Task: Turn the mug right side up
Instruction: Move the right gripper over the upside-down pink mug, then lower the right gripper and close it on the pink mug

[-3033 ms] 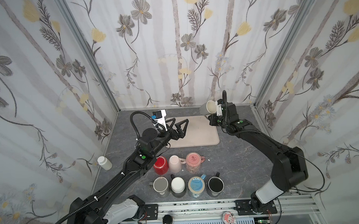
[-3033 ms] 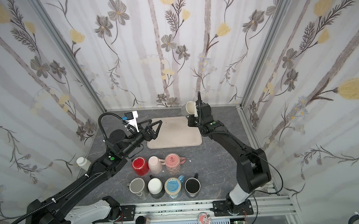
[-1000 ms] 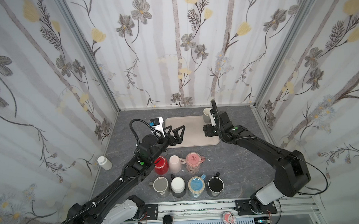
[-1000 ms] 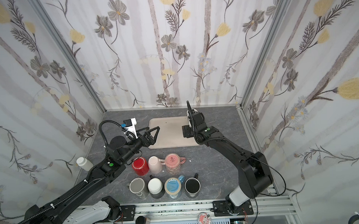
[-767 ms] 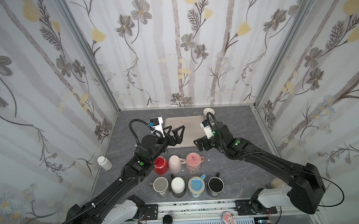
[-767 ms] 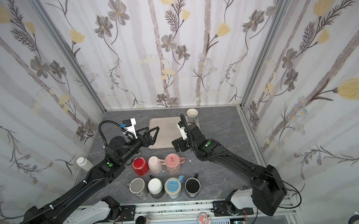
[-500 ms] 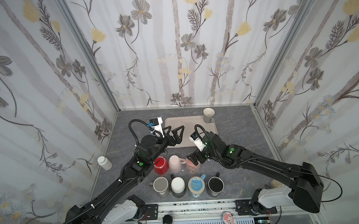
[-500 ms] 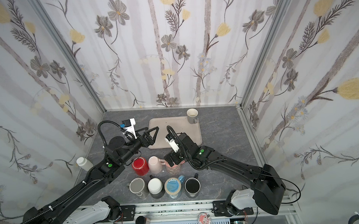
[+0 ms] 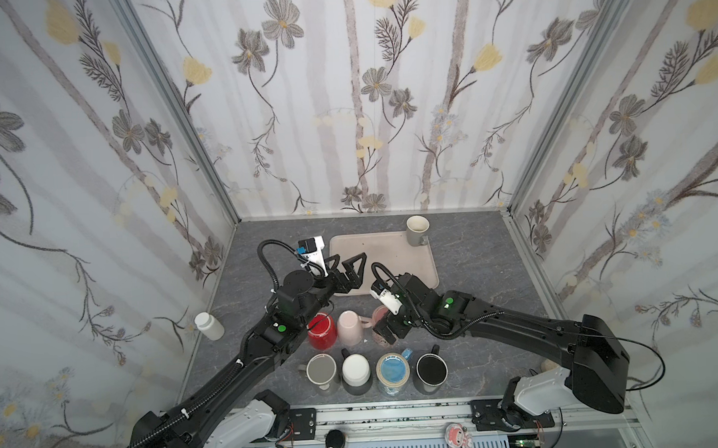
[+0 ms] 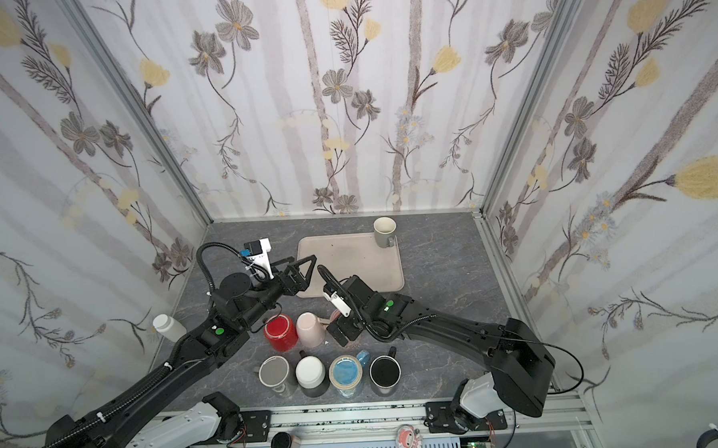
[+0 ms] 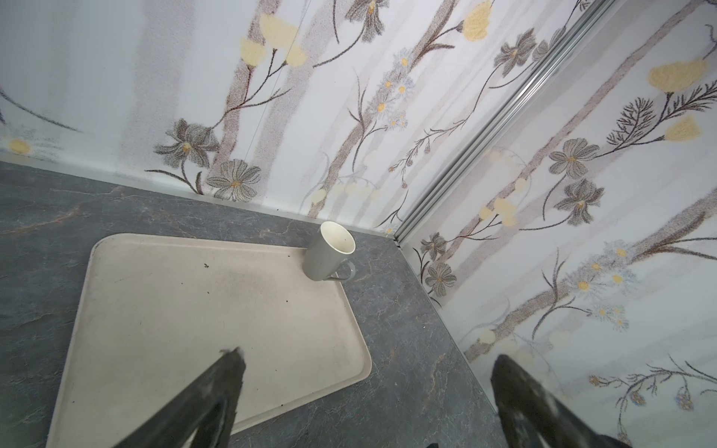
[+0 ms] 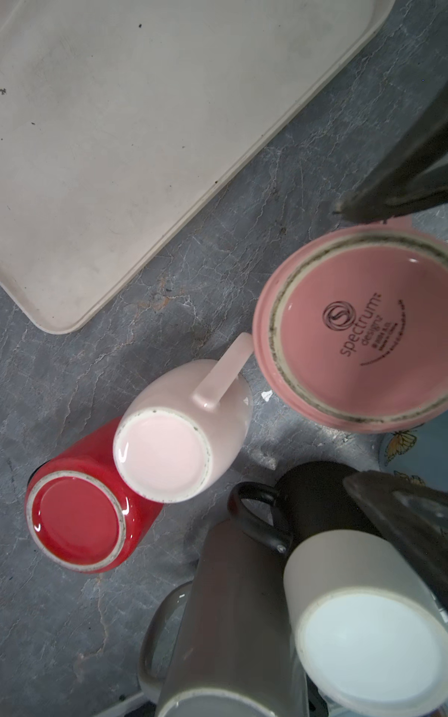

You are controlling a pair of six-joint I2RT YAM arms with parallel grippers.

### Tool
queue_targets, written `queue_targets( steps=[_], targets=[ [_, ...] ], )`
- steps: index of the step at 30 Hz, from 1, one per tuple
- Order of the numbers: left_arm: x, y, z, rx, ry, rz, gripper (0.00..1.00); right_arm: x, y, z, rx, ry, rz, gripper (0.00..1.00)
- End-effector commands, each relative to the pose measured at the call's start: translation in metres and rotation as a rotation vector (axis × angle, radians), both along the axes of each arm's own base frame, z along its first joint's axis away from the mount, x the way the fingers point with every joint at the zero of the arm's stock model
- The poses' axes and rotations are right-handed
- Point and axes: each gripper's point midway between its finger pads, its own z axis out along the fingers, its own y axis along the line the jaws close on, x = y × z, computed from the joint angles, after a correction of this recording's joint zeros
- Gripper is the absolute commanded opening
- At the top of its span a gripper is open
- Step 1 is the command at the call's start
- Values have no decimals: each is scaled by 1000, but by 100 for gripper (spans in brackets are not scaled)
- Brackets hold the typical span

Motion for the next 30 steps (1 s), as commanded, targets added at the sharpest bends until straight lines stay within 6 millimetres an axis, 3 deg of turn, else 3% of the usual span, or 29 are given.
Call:
queue_targets(
  steps=[1,12,16,22,26,30],
  targets=[
    [0,3,3,1,-13,14,100,8,-4,-3,-42,-30,-21,100],
    [-1,5,2,-1,-9,20,100,52,-17,-5,-16,-26,-311,100],
    [-1,5,4,-9,-10,15,100,53,-13,19,88,-48,-277,100],
    [-2,4,6,-3,-8,7,100,44,-35,46,155,-75,-217,100],
    [-2,3,4,-2,-1,6,100,34,-52,27,28,-44,-196,100],
    [-1,4,3,0,2,11,100,23,-55,10,-72,-44,-189,100]
  ],
)
